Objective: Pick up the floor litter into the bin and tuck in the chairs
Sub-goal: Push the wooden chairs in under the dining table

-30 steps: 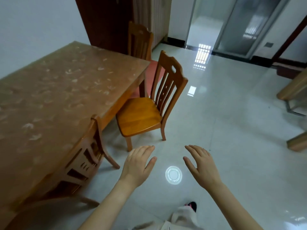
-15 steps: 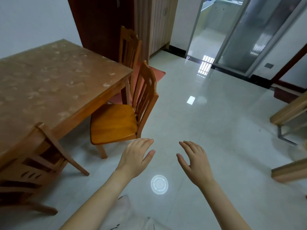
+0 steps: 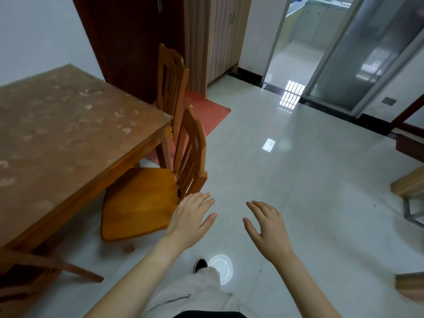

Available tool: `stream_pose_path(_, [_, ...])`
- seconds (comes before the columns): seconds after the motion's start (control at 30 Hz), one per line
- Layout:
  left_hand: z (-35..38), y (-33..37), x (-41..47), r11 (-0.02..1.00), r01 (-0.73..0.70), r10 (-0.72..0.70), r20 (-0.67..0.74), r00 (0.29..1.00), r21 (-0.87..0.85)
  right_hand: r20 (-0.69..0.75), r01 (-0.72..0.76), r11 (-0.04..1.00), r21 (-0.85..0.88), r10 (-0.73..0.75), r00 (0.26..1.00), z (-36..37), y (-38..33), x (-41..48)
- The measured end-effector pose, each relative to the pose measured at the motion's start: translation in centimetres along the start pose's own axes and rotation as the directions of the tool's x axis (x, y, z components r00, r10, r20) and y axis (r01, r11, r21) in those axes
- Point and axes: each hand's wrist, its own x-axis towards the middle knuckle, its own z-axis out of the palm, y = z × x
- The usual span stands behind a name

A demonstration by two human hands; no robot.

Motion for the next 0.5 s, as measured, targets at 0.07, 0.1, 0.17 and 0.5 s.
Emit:
stream_pose_path(0.07, [-1.3,-1.2,4.6,1.000,-0.002,0.002,-0.055,0.999,-0.002,-0.026,0.031,0.999,0.006,-0.031,0.999,-0.7,0.2,4.9])
stream_pose_path(0.1, [-2.1,-1.9,6.8,1.000,0.000,-0.001,-0.085,0.996,-0.004,-0.036,0.055,0.998,0.008,-0.055,0.998,-1.0,0.3,7.4])
stream_pose_path(0.17, [-3.7,-3.2,10.7,1.000,0.018,-0.017,-0.133,0.991,0.007,-0.034,0.100,0.995,0.005,-0.100,0.994,-1.4,0.3,12.0])
stream_pose_path(0.5, [-2.8,-9.2,17.7,0.943,0.333,-0.329,-0.136,0.935,0.011,0.170,0.369,0.929,0.028,-0.369,0.914,0.8,0.9,30.2])
